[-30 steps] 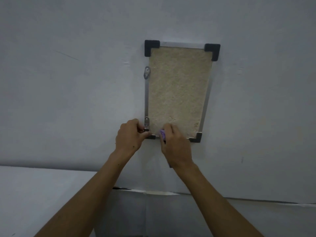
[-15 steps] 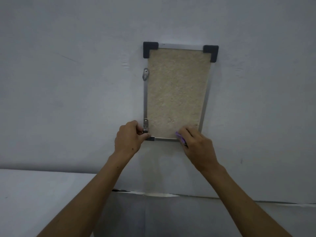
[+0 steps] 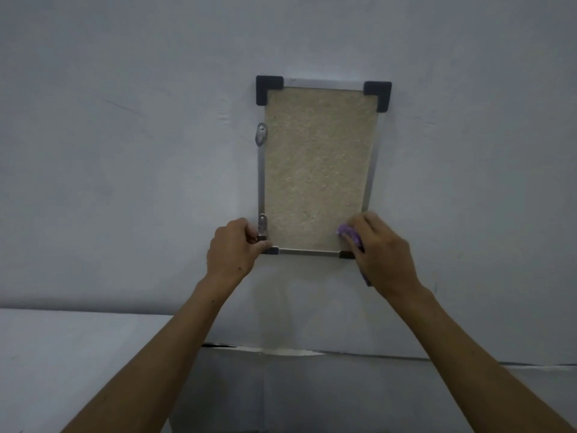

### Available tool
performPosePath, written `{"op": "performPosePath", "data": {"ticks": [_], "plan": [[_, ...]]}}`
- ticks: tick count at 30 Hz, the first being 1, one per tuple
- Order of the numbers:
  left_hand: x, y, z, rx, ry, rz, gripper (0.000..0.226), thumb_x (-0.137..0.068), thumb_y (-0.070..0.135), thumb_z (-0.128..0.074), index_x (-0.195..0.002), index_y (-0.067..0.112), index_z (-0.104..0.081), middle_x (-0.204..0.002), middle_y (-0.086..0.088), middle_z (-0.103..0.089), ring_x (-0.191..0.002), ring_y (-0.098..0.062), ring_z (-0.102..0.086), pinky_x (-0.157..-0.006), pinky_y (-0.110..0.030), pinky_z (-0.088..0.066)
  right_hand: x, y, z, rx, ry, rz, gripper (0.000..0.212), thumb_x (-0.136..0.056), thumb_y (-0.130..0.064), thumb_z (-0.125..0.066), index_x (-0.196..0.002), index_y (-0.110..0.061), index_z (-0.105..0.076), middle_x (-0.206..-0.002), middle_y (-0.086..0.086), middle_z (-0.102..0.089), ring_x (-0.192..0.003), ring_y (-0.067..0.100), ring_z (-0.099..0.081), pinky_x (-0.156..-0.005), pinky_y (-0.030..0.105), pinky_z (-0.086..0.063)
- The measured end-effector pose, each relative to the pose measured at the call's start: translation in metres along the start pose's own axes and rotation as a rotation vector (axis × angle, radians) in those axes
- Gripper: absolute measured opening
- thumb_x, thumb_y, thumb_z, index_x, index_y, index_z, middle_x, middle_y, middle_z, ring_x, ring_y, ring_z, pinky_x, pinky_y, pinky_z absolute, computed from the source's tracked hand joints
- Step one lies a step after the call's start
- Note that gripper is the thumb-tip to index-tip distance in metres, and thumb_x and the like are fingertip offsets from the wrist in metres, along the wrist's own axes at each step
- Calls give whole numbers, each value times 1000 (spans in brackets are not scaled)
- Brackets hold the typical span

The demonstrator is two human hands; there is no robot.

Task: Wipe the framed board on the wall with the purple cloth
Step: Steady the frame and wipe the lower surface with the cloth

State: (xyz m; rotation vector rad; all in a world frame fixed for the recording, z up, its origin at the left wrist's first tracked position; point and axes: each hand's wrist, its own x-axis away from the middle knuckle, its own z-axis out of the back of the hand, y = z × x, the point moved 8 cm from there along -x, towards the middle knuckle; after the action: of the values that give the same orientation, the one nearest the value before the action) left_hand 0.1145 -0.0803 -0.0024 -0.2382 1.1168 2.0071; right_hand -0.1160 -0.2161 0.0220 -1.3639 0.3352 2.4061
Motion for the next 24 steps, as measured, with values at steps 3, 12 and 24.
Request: {"op": "performPosePath", "data": {"ticks": [3,12,24], "plan": [[0,-2,-1,1,-4,7,28,-77,36,-84,-78,17,-63,-73,4,-64,-68,-13,-62,-63,-38,-56,4,6,5,-16,153,-164,15,-99,-24,-63,-100,-9,-61,-101,7,-58,-77,21,-59,-54,33,-53],[-4,-3,-2,23,-31,30,29,-74,35,-86,-73,18,-63,-70,4,-65,-67,-14,-63,-60,-35,-54,-4,-15,-11,-22,137,-77,16,-102,-24,-58,-98,-8,-60,-98,7,-59,-75,22,-59,-53,32,-49],[-17,-5,-3,53,-123,75,30,-69,29,-90,-66,14,-64,-66,1,-65,-63,-16,-64,-60,-33,-54,-37,-55,-28,-32,-75,313,11,-97,-6,-62,-106,-9,-57,-110,11,-55,-93,25,-55,-74,35,-54]]}}
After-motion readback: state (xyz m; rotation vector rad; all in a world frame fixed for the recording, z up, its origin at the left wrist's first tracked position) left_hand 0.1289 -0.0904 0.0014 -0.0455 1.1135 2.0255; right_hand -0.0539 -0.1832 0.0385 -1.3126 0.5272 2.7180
